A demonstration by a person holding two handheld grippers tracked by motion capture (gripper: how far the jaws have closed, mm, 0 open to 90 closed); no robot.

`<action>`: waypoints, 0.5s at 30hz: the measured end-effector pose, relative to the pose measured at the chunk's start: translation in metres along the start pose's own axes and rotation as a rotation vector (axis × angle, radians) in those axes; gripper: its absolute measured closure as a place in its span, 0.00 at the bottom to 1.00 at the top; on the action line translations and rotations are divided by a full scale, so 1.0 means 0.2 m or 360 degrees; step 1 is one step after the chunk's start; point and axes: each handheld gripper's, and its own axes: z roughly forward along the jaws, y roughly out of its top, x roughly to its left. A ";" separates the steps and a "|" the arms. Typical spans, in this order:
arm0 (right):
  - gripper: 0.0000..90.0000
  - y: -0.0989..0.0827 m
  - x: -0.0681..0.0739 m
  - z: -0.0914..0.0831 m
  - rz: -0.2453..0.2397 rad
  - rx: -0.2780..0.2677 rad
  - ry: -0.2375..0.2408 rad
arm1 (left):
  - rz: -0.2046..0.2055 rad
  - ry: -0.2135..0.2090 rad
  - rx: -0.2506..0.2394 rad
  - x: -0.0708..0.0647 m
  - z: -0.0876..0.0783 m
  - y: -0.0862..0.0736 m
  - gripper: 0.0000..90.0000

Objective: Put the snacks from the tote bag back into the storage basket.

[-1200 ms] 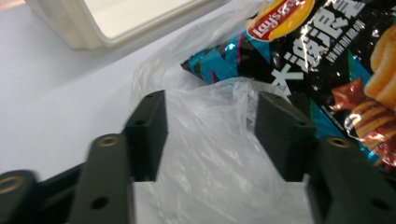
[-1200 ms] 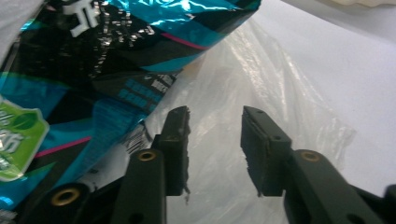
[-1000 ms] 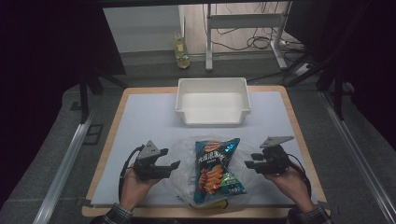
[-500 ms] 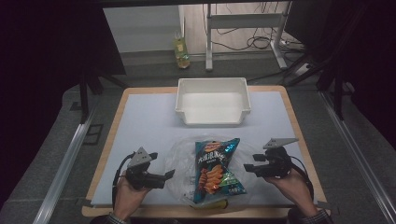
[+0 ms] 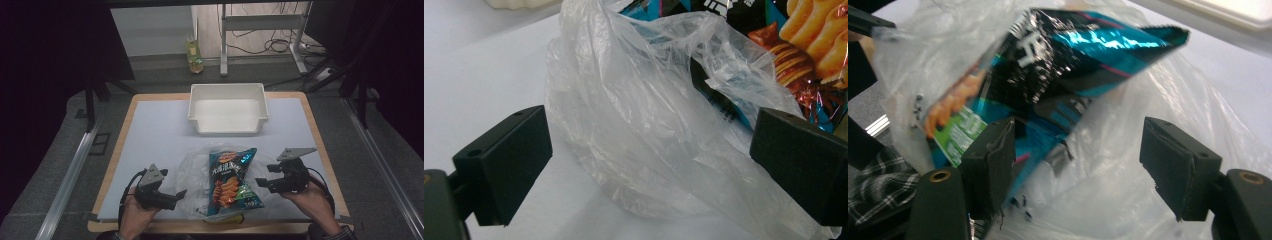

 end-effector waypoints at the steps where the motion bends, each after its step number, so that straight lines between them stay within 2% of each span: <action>1: 0.33 0.01 0.01 0.00 -0.0010 -0.0007 0.0004 | 0.0002 0.0004 0.0002 0.00 0.00 0.00 0.02; 8: 0.33 0.07 0.08 0.03 -0.0058 -0.0008 0.0045 | 0.0002 0.0013 0.0007 0.00 0.01 -0.01 0.02; 15: 0.33 0.12 0.14 0.14 -0.0101 0.0041 0.0090 | 0.0016 0.0009 0.0012 -0.01 0.01 -0.01 0.02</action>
